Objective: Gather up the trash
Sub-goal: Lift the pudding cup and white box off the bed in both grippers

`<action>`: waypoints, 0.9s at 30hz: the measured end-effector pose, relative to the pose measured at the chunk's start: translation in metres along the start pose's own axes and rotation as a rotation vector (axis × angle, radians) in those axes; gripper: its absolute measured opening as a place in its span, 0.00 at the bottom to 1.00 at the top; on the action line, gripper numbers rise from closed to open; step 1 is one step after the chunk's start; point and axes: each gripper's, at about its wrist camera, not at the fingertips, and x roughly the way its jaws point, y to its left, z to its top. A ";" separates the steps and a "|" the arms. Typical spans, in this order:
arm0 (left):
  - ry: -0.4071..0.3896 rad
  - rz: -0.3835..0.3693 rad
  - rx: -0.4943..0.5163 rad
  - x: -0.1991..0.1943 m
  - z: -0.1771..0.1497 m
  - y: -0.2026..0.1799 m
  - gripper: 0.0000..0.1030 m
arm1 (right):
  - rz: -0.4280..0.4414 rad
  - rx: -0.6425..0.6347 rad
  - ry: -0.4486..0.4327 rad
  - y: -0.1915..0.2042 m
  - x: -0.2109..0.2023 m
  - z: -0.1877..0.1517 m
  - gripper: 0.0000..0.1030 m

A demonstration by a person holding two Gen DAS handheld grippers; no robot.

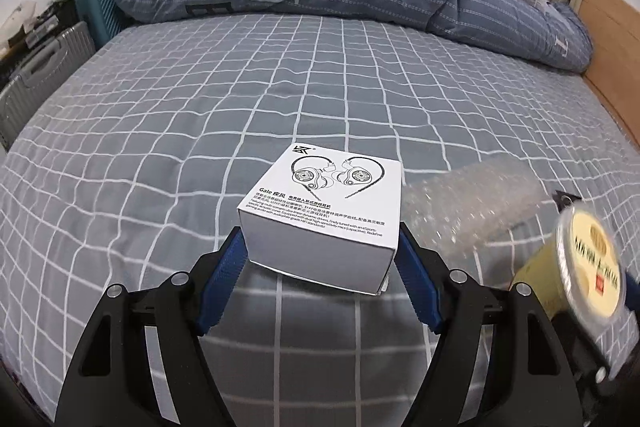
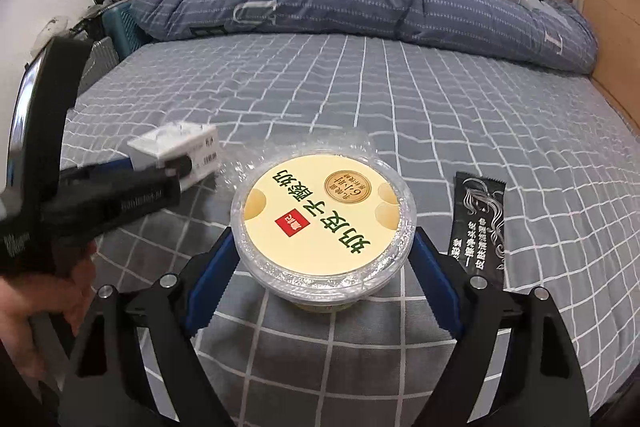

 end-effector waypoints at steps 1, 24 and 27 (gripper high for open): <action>-0.003 -0.001 -0.001 -0.004 -0.002 0.000 0.70 | -0.001 0.002 -0.006 0.000 -0.003 0.001 0.79; -0.043 -0.008 0.014 -0.086 -0.043 0.011 0.70 | -0.029 -0.029 -0.073 0.013 -0.060 -0.010 0.79; -0.047 -0.014 0.007 -0.100 -0.050 0.012 0.70 | -0.032 -0.021 -0.070 0.010 -0.066 -0.016 0.79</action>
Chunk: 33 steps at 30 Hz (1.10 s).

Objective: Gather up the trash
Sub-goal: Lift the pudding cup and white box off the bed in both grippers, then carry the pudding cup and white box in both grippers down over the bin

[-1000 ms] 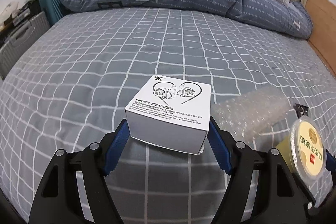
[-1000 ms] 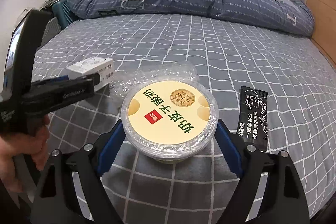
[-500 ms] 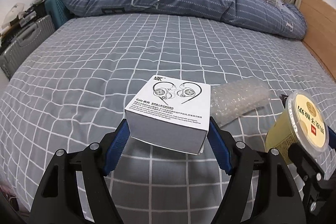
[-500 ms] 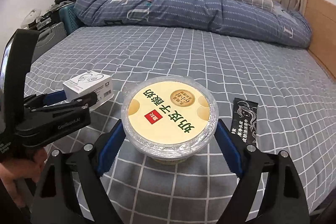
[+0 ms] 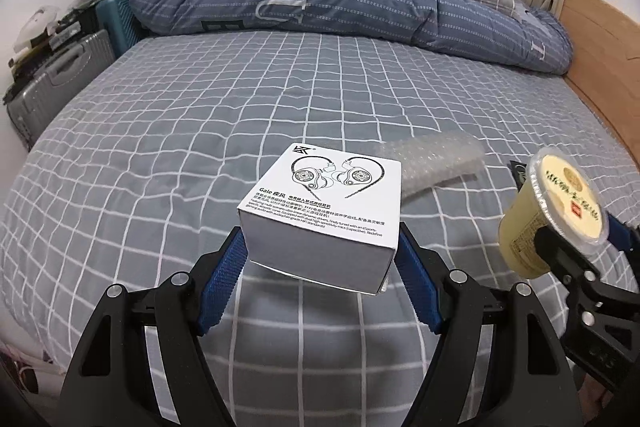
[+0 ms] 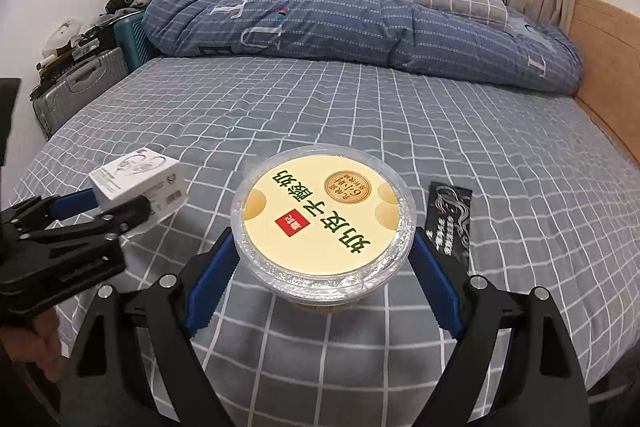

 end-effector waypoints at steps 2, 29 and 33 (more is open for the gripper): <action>-0.008 -0.001 0.005 -0.009 -0.005 -0.002 0.70 | -0.002 0.001 0.007 -0.002 -0.004 -0.005 0.79; -0.007 -0.050 -0.014 -0.069 -0.056 -0.011 0.70 | 0.002 0.004 -0.010 -0.008 -0.069 -0.036 0.79; -0.009 -0.057 -0.015 -0.077 -0.062 -0.014 0.70 | 0.004 0.015 -0.002 -0.009 -0.080 -0.043 0.79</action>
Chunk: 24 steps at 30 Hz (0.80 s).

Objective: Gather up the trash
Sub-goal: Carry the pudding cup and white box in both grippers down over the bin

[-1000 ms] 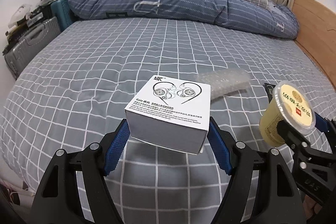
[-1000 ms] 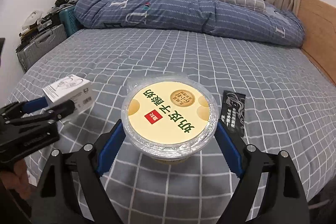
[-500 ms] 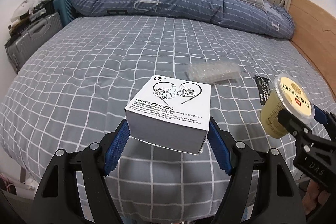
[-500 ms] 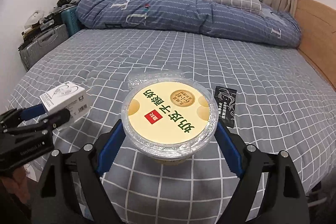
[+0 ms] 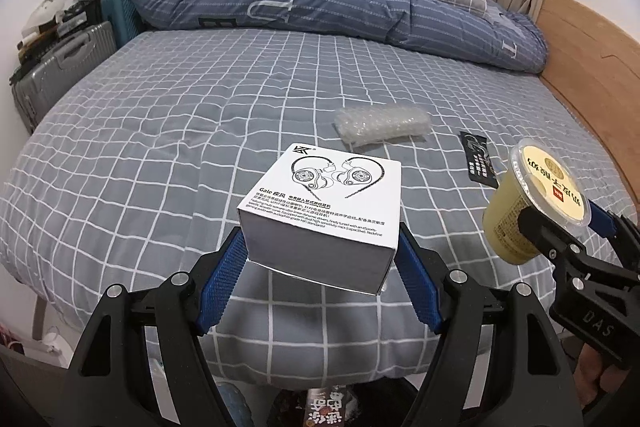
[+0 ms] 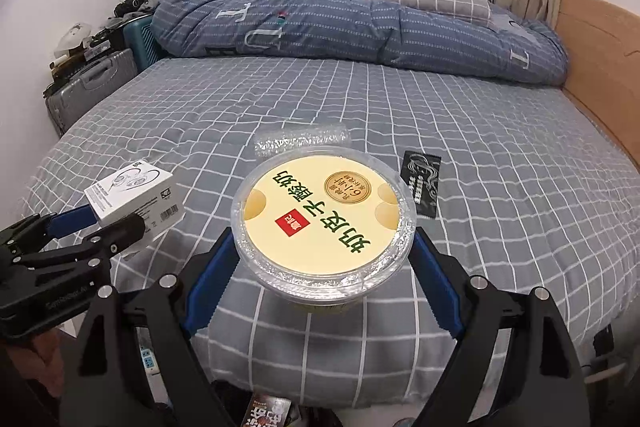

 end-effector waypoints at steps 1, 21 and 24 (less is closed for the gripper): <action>0.000 0.003 0.000 -0.001 -0.001 -0.001 0.70 | 0.004 -0.002 0.001 0.000 -0.003 0.000 0.79; 0.004 -0.020 0.018 -0.035 -0.021 -0.018 0.70 | 0.018 0.017 -0.018 -0.008 -0.047 -0.008 0.79; 0.001 -0.022 0.022 -0.041 -0.023 -0.019 0.70 | 0.017 0.024 -0.009 -0.008 -0.052 -0.013 0.79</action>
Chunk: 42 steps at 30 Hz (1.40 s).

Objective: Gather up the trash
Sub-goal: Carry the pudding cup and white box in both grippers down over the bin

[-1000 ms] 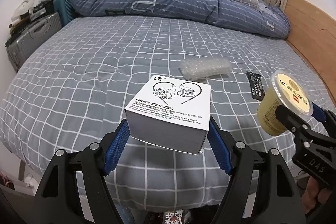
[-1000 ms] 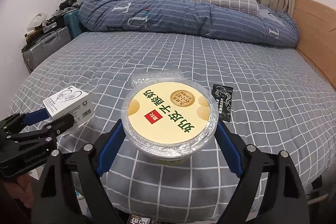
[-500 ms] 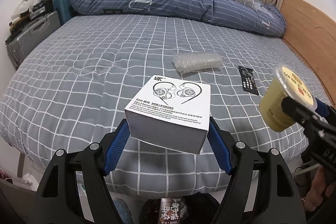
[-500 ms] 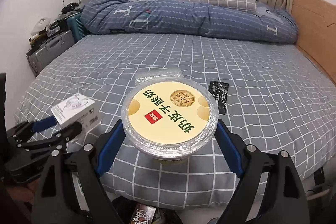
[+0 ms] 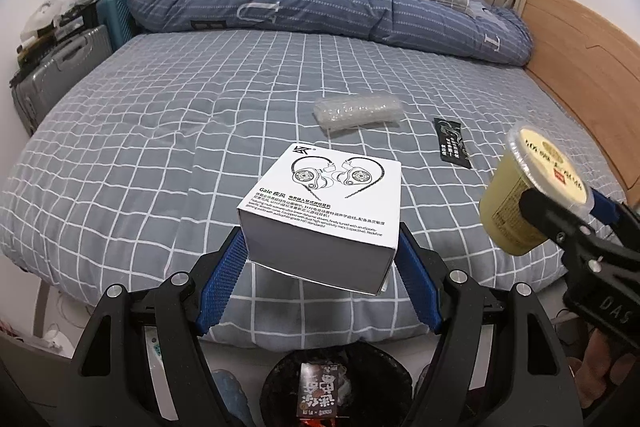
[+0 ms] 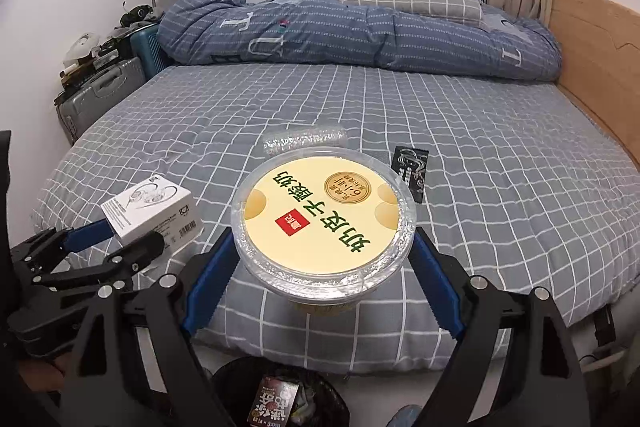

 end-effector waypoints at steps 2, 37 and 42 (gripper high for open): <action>-0.001 -0.001 -0.002 -0.005 -0.003 0.002 0.70 | -0.004 0.000 0.003 0.000 -0.004 -0.004 0.79; 0.110 0.033 -0.037 -0.058 -0.108 0.017 0.70 | -0.021 0.039 0.126 0.005 -0.052 -0.103 0.79; 0.143 0.039 -0.029 -0.054 -0.129 0.017 0.70 | -0.013 0.023 0.169 0.013 -0.048 -0.127 0.79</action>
